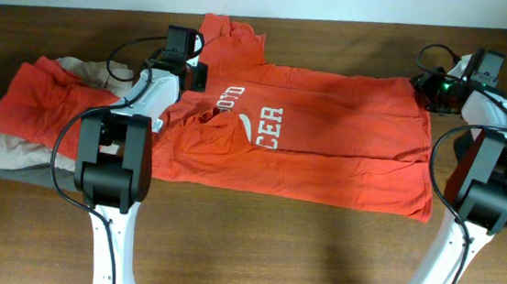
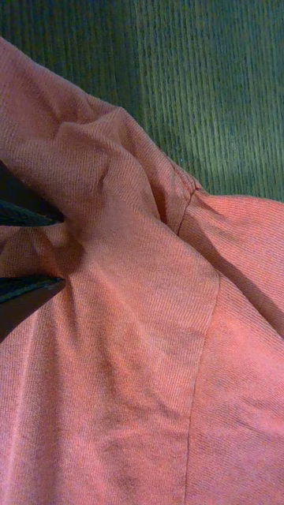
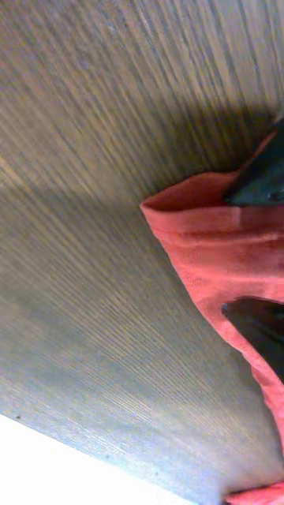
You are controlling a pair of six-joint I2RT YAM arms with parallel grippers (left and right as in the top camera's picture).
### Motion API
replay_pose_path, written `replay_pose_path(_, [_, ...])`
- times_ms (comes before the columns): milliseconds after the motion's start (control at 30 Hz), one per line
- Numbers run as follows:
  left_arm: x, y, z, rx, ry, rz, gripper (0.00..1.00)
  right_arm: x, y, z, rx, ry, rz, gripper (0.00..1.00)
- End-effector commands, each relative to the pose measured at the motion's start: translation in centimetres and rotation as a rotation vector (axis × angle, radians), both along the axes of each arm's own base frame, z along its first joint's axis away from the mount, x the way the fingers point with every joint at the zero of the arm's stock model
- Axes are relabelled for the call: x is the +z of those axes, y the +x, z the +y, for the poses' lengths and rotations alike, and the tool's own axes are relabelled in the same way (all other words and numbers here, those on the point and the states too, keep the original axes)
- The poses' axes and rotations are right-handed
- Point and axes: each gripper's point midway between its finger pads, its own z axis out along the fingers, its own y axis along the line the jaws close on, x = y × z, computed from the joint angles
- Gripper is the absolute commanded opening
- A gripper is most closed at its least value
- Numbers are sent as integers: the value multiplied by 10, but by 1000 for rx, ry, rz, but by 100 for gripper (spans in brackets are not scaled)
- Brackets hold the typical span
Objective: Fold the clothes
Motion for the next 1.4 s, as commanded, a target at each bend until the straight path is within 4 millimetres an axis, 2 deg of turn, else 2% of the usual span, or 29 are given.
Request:
replay_pose_path(0, [-79, -48, -5, -39, 10, 218, 22, -23, -2, 6, -5, 31, 44, 34])
replay_pose_path(67, [-79, -48, -5, -39, 10, 219, 22, -21, -1, 8, 3, 40, 33, 32])
replay_pose_path(167, [-79, -48, -5, -39, 10, 219, 22, -16, 2, 11, 25, 69, 3, 23])
replay_pose_path(333, [-80, -50, -4, -39, 12, 227, 22, -4, 3, 3, 22, 85, -25, 17])
replay_pose_path(533, [-80, -50, -4, -39, 12, 227, 22, 41, 14, -16, 31, 105, -133, 16])
replay_pose_path(600, [-80, -51, -4, -39, 13, 229, 22, 60, 19, -31, 19, 100, -177, 16])
replay_pose_path(667, [-80, -51, -4, -39, 13, 231, 22, 67, 20, -41, 6, 89, -192, 16])
replay_pose_path(767, [-80, -51, -4, -39, 13, 233, 22, 68, 19, -57, -30, 61, -193, 16])
replay_pose_path(933, [-80, -52, -4, -39, 13, 234, 22, 66, 18, -69, -59, 22, -186, 17])
replay_pose_path(1067, [-80, -51, -4, -39, 13, 230, 22, 58, 5, -56, 10, 54, -144, 16])
replay_pose_path(1100, [-80, -50, -4, -39, 13, 229, 22, 56, 1, -51, 37, 67, -130, 20])
replay_pose_path(1133, [-79, -49, -4, -39, 12, 225, 25, 54, -4, -45, 67, 82, -118, 29])
replay_pose_path(1200, [-70, -44, -5, -39, 10, 214, 38, 51, -17, -32, 131, 109, -88, 41])
replay_pose_path(1233, [-63, -40, -6, -39, 8, 207, 41, 51, -22, -31, 140, 111, -70, 43])
replay_pose_path(1267, [-44, -33, -10, -48, -9, 191, 48, 53, -30, -27, 172, 103, -51, 43])
replay_pose_path(1367, [4, -20, -20, -69, -51, 148, 52, 71, -43, -22, 216, 78, -45, 44])
